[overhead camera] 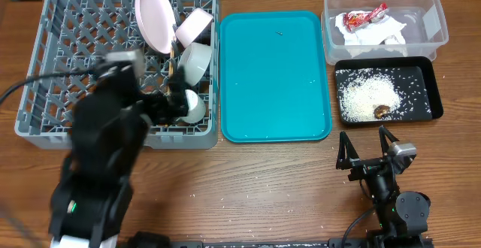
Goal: Sort waste into correct bins and load items into the dishwasher
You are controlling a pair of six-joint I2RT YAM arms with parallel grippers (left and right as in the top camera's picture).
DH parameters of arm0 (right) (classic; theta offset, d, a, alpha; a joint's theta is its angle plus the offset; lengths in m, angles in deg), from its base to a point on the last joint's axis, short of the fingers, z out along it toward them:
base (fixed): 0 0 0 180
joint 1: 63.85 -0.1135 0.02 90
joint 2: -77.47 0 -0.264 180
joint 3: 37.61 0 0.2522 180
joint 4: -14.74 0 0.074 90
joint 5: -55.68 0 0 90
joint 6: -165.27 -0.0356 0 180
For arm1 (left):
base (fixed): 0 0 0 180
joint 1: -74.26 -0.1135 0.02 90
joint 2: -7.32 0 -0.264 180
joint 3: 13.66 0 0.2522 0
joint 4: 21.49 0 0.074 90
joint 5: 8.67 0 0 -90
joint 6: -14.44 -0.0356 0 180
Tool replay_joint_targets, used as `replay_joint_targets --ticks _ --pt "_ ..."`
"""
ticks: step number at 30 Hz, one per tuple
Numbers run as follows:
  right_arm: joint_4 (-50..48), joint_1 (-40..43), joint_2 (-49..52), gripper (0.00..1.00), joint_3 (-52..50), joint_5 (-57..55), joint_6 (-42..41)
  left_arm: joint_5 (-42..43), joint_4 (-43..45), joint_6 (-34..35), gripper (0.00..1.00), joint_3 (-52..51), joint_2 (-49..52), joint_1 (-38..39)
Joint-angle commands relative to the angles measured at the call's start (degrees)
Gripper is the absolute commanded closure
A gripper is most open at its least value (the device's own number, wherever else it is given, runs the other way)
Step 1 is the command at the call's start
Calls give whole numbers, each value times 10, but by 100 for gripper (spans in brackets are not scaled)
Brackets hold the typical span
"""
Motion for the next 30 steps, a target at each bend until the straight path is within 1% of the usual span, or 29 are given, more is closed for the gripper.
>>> replay_joint_targets --ticks 1,4,8,14,18,26,30 --pt "-4 -1 -7 0 -6 -5 2 39 64 -40 0 -57 -71 -34" --pt "-4 -1 -7 0 -6 -5 2 55 140 -40 0 -131 -141 -69" --pt "-4 -1 -7 0 -6 -5 2 79 199 -40 0 -233 -232 -108" --pt "-3 -1 -7 0 -6 -5 2 86 216 -40 0 -394 -394 -141" --pt "-4 -1 -7 0 -6 -5 2 82 226 -40 0 -497 -488 -143" --pt "-4 -1 -7 0 -6 -5 2 80 318 -47 0 -594 -487 -144" --pt "-4 -1 -7 0 -6 -5 2 79 342 -53 0 -623 -487 -144"
